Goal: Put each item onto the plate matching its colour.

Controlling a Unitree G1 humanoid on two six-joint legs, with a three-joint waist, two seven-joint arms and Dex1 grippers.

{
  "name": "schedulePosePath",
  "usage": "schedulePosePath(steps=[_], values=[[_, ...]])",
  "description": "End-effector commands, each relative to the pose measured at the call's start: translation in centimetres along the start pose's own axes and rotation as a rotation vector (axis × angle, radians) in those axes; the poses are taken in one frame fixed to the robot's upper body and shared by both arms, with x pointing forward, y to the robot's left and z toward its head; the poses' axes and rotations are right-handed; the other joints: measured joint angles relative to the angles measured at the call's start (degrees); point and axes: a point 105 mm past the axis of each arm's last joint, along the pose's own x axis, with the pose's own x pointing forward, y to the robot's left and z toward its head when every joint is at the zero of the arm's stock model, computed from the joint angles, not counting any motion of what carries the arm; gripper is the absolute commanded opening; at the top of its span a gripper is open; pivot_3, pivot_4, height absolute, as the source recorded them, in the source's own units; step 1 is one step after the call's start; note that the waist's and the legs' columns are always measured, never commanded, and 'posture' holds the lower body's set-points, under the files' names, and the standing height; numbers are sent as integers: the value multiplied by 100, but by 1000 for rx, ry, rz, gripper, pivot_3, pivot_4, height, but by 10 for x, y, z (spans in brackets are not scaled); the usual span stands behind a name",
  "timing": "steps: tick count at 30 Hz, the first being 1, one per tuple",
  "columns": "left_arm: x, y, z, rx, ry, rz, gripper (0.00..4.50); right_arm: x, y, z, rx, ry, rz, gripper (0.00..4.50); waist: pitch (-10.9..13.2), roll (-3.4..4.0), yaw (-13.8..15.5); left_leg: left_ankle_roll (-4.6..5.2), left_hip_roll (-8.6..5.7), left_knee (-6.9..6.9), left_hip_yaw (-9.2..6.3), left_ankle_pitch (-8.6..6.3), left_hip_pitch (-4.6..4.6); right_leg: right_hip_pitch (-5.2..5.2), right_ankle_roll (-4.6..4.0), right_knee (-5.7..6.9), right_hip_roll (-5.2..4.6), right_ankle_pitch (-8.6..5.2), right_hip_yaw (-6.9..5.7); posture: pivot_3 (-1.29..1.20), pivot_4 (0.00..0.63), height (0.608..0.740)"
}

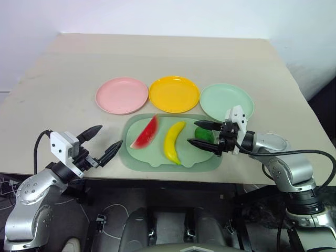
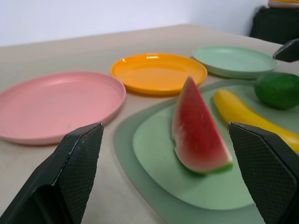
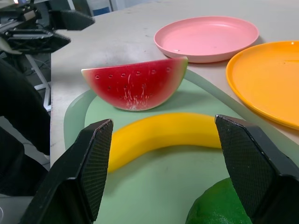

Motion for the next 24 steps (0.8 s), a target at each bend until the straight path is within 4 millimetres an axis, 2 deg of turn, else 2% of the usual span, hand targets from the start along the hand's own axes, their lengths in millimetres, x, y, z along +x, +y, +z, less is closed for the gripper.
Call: schedulePosePath(steps=[1,7,12,16,21,24], values=[[3,-3,9,31,-31,-1,4481,-7,0,14,-53,-25,-6,3718,0,0,2,0,0,0,0,0,0,0,0,0,0,0,0,0,150,695],[6,-10,10,16,-47,-22,4481,-7,-1,26,-63,-36,-4,3718,1,1,-3,2,0,0,0,-1,0,0,0,-3,0,0,0,0,150,695],[10,-19,6,-11,-49,-71,4481,-14,-8,26,-66,-33,-45,3718,1,1,4,2,0,0,0,-2,-1,1,0,-4,-1,0,0,0,150,695],[18,-18,4,-9,-54,-73,4500,-12,-14,20,-34,-45,-115,4431,0,1,1,2,0,-1,0,-1,0,1,0,-4,0,0,0,0,150,695],[28,-24,9,-17,-72,-127,4500,-17,-17,27,-16,-74,-166,4431,1,1,1,2,-1,0,2,-1,-3,1,1,-4,0,1,0,0,150,695],[32,-26,10,-26,-79,-181,4500,-16,-24,22,-48,-60,-244,4431,0,1,-1,2,-1,0,2,-1,-2,1,1,-4,2,1,0,0,150,695]])
